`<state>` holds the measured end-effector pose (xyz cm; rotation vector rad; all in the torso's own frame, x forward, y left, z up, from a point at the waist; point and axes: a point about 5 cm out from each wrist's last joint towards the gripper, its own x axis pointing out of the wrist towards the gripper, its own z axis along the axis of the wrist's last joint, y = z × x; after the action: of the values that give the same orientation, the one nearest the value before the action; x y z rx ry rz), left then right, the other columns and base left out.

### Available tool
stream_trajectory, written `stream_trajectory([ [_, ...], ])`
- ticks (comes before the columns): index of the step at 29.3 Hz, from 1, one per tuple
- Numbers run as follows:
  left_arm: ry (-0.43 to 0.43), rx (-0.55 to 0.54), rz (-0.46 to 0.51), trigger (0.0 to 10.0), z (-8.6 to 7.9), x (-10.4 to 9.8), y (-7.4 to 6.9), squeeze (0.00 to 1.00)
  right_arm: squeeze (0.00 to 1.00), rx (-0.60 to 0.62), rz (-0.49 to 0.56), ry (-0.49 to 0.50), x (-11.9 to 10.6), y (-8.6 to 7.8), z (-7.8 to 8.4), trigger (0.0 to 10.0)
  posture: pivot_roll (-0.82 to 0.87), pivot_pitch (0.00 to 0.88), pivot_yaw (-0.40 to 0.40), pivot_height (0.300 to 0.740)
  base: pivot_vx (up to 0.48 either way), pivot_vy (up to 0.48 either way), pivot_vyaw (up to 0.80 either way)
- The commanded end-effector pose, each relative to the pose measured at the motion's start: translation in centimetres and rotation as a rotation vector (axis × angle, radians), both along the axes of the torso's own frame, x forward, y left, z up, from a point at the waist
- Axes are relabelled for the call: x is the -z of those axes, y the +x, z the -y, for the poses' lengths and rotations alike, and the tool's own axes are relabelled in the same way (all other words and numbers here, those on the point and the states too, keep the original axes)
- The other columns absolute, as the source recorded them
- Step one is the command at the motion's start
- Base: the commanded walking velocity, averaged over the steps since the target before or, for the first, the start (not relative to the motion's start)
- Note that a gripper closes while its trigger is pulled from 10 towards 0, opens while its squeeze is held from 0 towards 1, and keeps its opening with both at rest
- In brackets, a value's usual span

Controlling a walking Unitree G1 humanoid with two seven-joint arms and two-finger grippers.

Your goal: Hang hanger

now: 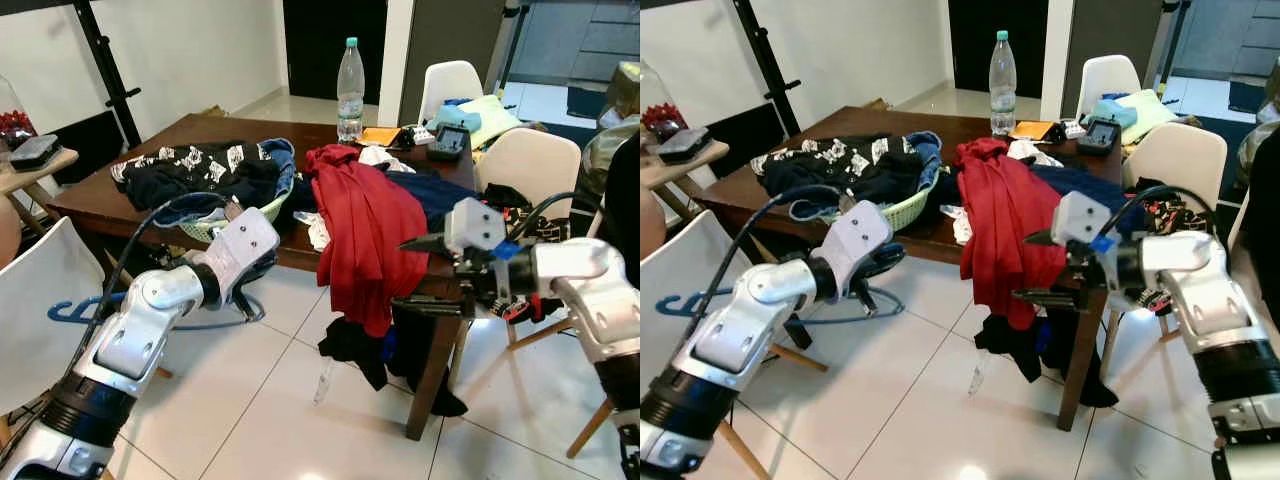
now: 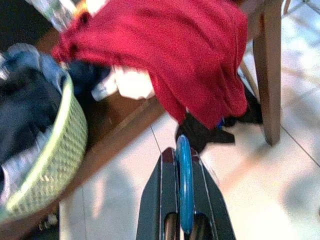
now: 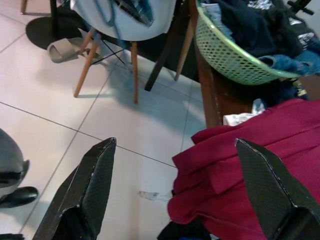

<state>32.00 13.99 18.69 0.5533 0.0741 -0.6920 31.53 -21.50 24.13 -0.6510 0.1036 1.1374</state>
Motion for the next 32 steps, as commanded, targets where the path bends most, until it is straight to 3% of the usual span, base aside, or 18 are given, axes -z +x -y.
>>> stream_trajectory([
  [1, -0.003, -0.030, -0.067, 10.0, -0.1, 0.9, -0.6, 0.00, 0.00, -0.011, 0.005, -0.014, -0.4, -0.3, -0.1, 10.0, 0.15, 0.000, 0.058, 0.740, 0.000, 0.000, 0.00],
  [4, -0.036, -0.053, -0.163, 10.0, -0.2, 2.2, -1.8, 0.00, 0.00, -0.099, -0.060, -0.044, 0.2, -1.7, -0.9, 10.0, 0.15, 0.000, 0.049, 0.740, 0.000, 0.000, 0.00],
  [6, -0.044, -0.055, -0.175, 10.0, -0.1, 2.5, -2.1, 0.00, 0.00, -0.147, -0.097, -0.060, 0.9, -2.2, -1.5, 10.0, 0.15, 0.000, 0.049, 0.740, 0.000, 0.000, 0.00],
  [8, -0.074, -0.001, -0.124, 10.0, 1.0, 1.9, -2.2, 0.00, 0.00, -0.222, -0.157, -0.086, 2.3, -2.7, -2.8, 10.0, 0.15, 0.000, 0.043, 0.740, 0.000, 0.000, 0.00],
  [10, -0.074, -0.001, -0.124, 10.0, 1.0, 1.9, -2.2, 0.00, 0.00, -0.222, -0.157, -0.086, 2.3, -2.7, -2.8, 10.0, 0.15, 0.000, 0.043, 0.740, 0.000, 0.000, 0.00],
  [12, -0.099, 0.058, -0.065, 10.0, 1.9, 1.1, -2.3, 0.00, 0.00, -0.245, -0.175, -0.096, 2.9, -2.8, -3.3, 10.0, 0.16, 0.000, 0.033, 0.740, 0.000, 0.000, 0.00],
  [13, -0.144, 0.151, -0.005, 10.0, 3.2, -0.2, -2.8, 0.00, 0.00, -0.260, -0.185, -0.100, 3.1, -2.7, -3.7, 10.0, 0.16, 0.000, 0.033, 0.740, 0.000, 0.000, 0.00],
  [14, -0.144, 0.151, -0.005, 10.0, 3.2, -0.2, -2.8, 0.00, 0.00, -0.260, -0.185, -0.100, 3.1, -2.7, -3.7, 10.0, 0.16, 0.000, 0.033, 0.740, 0.000, 0.000, 0.00],
  [15, -0.180, 0.247, 0.057, 10.0, 4.2, -1.4, -3.5, 0.00, 0.00, -0.267, -0.189, -0.103, 3.2, -2.6, -3.9, 10.0, 0.16, 0.000, 0.033, 0.740, 0.000, 0.000, 0.00],
  [17, -0.180, 0.247, 0.057, 10.0, 4.2, -1.4, -3.5, 0.00, 0.00, -0.267, -0.189, -0.103, 3.2, -2.6, -3.9, 10.0, 0.16, 0.000, 0.033, 0.740, 0.000, 0.000, 0.00],
  [18, -0.221, 0.336, 0.093, 10.0, 4.9, -2.5, -4.4, 0.00, 0.00, -0.268, -0.189, -0.107, 3.1, -2.4, -3.9, 10.0, 0.16, 0.000, 0.026, 0.740, 0.000, 0.000, 0.00],
  [19, -0.221, 0.336, 0.093, 10.0, 4.9, -2.5, -4.4, 0.00, 0.00, -0.268, -0.189, -0.107, 3.1, -2.4, -3.9, 10.0, 0.16, 0.000, 0.026, 0.740, 0.000, 0.000, 0.00],
  [20, -0.256, 0.429, 0.101, 10.0, 5.2, -3.3, -5.4, 0.00, 0.00, -0.263, -0.190, -0.115, 3.0, -2.3, -3.7, 10.0, 0.16, 0.000, 0.024, 0.740, 0.000, 0.000, 0.00],
  [21, -0.256, 0.429, 0.101, 10.0, 5.2, -3.3, -5.4, 0.00, 0.00, -0.263, -0.190, -0.115, 3.0, -2.3, -3.7, 10.0, 0.16, 0.000, 0.024, 0.740, 0.000, 0.000, 0.00],
  [22, -0.285, 0.506, 0.088, 10.0, 5.1, -3.8, -6.4, 0.00, 0.00, -0.251, -0.194, -0.129, 3.0, -2.3, -3.5, 10.0, 0.16, 0.000, 0.024, 0.740, 0.000, 0.000, 0.00],
  [24, -0.285, 0.506, 0.088, 10.0, 5.1, -3.8, -6.4, 0.00, 0.00, -0.251, -0.194, -0.129, 3.0, -2.3, -3.5, 10.0, 0.16, 0.000, 0.024, 0.740, 0.000, 0.000, 0.00],
  [25, -0.315, 0.573, 0.065, 10.0, 5.0, -4.2, -7.3, 0.00, 0.00, -0.241, -0.199, -0.139, 3.0, -2.3, -3.3, 10.0, 0.16, 0.000, 0.021, 0.740, 0.000, 0.000, 0.00],
  [32, -0.364, 0.688, 0.034, 10.0, 5.1, -4.8, -8.8, 0.00, 0.00, -0.247, -0.213, -0.145, 3.1, -2.4, -3.4, 10.0, 0.16, 0.000, 0.016, 0.740, 0.000, 0.000, 0.00],
])
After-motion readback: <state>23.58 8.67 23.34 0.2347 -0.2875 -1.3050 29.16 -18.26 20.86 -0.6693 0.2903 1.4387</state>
